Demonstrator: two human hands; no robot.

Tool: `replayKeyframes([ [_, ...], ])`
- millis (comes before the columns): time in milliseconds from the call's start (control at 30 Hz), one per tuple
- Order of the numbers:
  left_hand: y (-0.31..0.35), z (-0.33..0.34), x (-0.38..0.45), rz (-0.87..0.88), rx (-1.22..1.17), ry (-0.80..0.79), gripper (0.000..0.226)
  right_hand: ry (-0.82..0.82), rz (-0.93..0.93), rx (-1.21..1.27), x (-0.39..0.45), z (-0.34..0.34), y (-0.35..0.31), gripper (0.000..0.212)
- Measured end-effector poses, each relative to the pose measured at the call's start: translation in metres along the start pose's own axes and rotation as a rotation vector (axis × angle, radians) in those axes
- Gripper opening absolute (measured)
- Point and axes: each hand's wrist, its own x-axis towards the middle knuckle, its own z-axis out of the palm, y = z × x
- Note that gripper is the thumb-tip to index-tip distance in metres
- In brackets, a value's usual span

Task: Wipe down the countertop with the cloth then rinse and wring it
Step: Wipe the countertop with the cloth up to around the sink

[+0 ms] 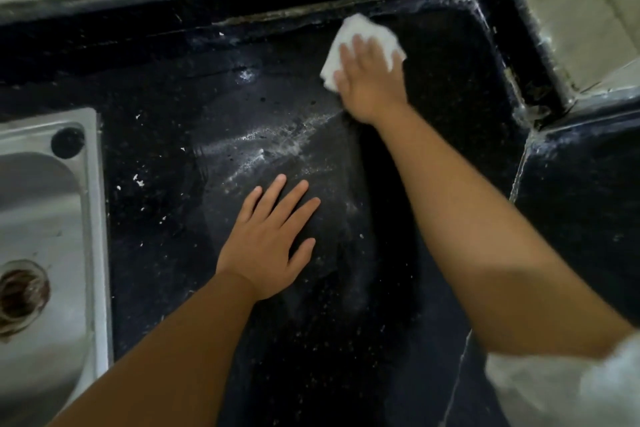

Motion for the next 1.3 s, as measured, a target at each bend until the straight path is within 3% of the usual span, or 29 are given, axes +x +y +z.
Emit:
replayKeyframes([
  [167, 0.001, -0.001, 0.001, -0.007, -0.010, 0.002, 0.053, -0.039, -0.283, -0.046, -0.106, 0.022, 0.014, 0.062],
  [300, 0.001, 0.001, 0.000, -0.019, -0.012, -0.011, 0.055, -0.001, -0.050, 0.014, -0.119, 0.015, 0.085, 0.098],
  [433, 0.001, 0.001, 0.000, -0.013, -0.004, 0.004, 0.050, 0.047, 0.186, 0.017, -0.047, -0.006, 0.105, 0.059],
  [567, 0.001, 0.000, 0.001, -0.009, -0.006, 0.007, 0.048, 0.037, 0.233, 0.028, 0.022, -0.021, 0.077, 0.052],
  [700, 0.001, -0.001, 0.000, -0.027, 0.015, -0.008, 0.055, 0.000, 0.068, -0.036, 0.035, -0.015, 0.023, 0.052],
  [833, 0.002, -0.002, 0.000, -0.028, 0.010, -0.021, 0.055, -0.054, -0.185, -0.084, -0.003, 0.000, -0.016, 0.051],
  [933, 0.002, -0.003, 0.001, -0.033, -0.001, -0.035, 0.055, -0.073, -0.342, -0.095, -0.059, 0.011, -0.003, 0.051],
  [1033, 0.001, -0.003, 0.001, -0.033, -0.001, -0.049, 0.055, 0.022, -0.428, -0.124, -0.129, 0.028, 0.034, 0.054],
  [1167, 0.001, -0.001, 0.000, -0.032, -0.006, -0.046, 0.055, -0.046, -0.273, -0.154, -0.166, 0.031, 0.094, 0.060],
  [1233, 0.000, -0.001, 0.000, -0.030, -0.010, -0.037, 0.055, 0.032, -0.115, -0.057, -0.144, 0.023, 0.099, 0.070],
  [1300, 0.000, 0.000, 0.000, -0.017, -0.008, -0.020, 0.054, -0.009, 0.088, 0.020, -0.108, 0.015, 0.087, 0.059],
])
